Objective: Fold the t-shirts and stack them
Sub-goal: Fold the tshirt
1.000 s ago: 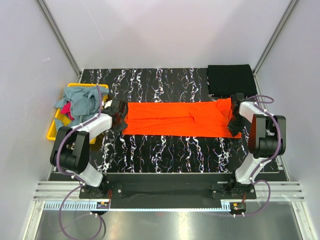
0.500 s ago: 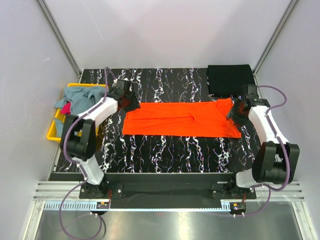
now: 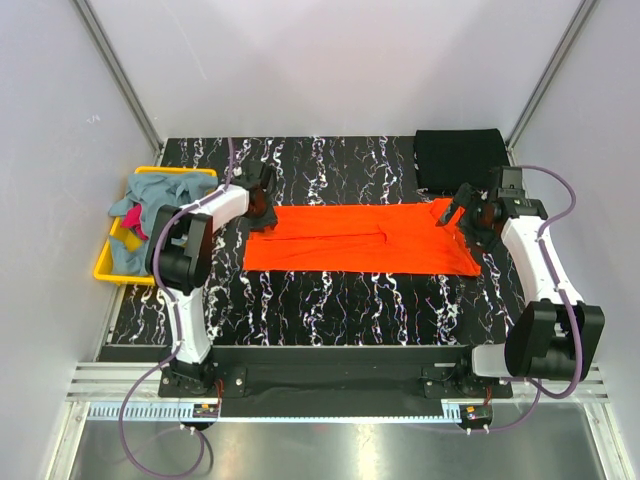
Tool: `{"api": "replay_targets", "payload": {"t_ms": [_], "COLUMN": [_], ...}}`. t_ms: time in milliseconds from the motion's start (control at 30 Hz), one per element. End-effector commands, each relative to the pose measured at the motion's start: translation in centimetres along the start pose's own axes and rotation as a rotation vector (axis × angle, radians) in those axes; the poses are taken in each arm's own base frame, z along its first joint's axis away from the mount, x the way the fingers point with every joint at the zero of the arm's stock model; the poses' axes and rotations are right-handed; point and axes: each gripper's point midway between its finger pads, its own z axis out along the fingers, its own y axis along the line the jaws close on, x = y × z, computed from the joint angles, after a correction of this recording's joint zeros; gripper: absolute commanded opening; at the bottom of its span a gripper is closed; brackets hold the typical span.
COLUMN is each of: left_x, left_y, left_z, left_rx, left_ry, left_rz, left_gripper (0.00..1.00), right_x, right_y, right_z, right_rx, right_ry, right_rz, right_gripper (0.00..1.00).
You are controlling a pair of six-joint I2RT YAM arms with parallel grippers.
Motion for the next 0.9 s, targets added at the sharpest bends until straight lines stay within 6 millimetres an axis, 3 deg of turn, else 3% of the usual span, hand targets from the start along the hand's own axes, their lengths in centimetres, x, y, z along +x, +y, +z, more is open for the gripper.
{"api": "replay_targets", "payload": {"t_ms": [0,167,333,467,600,633,733,867], "left_x": [0.9,3.5,5.9,7.4,5.8,5.2,2.9,0.7], "left_y": [5.4,9.7,11.0,12.6,11.4,11.1,9.9,7.4], "left_z": [-0.3,-1.9,-3.2,-5.8,-8.9,-9.8,-13.1,-17.3], "left_rx": [-0.224,-0.324,-0.339,-0.334,-0.24,-0.222,-0.15,0.011], "left_ry": [0.012,0.009,0.023,-0.018,-0.098,-0.121,-0.203,-0.272], "left_rz": [-0.03,-0.118,-0.207,-0.298,-0.352,-0.361,-0.361,-0.322], "left_gripper": [0.37,0.37,0.35,0.35,0.35,0.36,0.37,0.39], "right_x": [-0.9,-0.1,0.8,1.9,3.7,4.0,4.1,3.3], "right_y": [2.4,3.4,4.3,3.9,2.8,3.0,4.7,5.9], "right_z": [-1.1,-0.6,0.0,1.9,5.3,5.8,7.3,9.8], "right_rx": [-0.127,-0.21,-0.269,-0.25,-0.141,-0.135,-0.149,-0.133], "right_ry": [-0.028,-0.03,0.002,0.052,0.129,0.144,0.128,0.121], "right_rz": [-0.038,-0.037,0.009,0.026,0.092,0.107,0.138,0.149], "right_gripper": [1.0,1.0,0.99,0.84,0.71,0.63,0.54,0.54]}}
